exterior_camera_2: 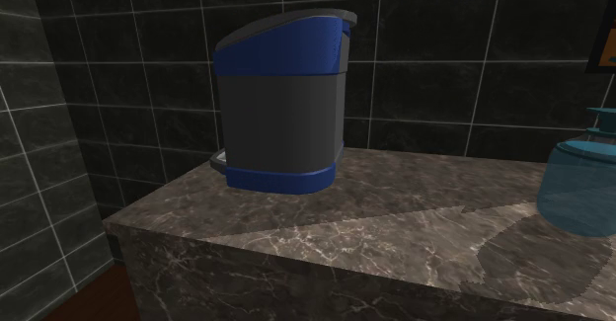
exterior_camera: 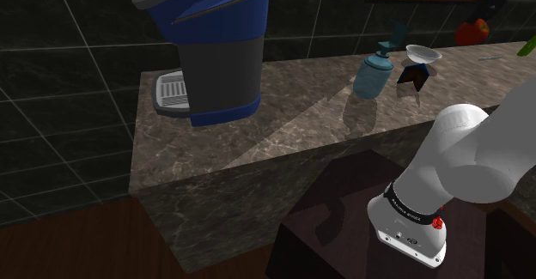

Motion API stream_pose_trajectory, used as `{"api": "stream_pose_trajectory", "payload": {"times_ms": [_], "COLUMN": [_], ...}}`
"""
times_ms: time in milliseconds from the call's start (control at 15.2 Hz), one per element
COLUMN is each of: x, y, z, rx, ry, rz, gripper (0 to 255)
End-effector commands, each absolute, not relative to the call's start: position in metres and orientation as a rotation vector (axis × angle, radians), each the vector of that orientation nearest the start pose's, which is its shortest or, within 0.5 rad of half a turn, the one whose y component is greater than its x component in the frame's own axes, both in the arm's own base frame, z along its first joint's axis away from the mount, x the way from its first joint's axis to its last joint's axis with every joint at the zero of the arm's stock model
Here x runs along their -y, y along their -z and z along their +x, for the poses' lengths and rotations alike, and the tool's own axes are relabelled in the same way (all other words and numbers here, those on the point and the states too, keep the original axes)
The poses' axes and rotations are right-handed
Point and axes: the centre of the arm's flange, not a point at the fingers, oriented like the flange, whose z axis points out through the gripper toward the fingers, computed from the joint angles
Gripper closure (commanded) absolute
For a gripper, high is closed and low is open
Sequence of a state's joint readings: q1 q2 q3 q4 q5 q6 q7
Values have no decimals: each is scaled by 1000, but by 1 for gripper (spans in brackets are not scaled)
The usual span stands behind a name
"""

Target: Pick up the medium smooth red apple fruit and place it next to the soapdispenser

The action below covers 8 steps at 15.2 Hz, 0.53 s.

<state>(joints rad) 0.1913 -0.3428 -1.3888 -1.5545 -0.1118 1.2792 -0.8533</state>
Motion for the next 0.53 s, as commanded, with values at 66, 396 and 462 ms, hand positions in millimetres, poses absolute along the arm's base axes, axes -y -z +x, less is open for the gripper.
{"api": "stream_pose_trajectory", "payload": {"times_ms": [66,396,462], "x": [510,510,510], "y": [-607,-580,-575], "z": [81,81,81], "rx": [-450,-450,-450], "ry": [117,117,117], "rz": [-2806,-2806,-2806], "gripper": [255,255,255]}}
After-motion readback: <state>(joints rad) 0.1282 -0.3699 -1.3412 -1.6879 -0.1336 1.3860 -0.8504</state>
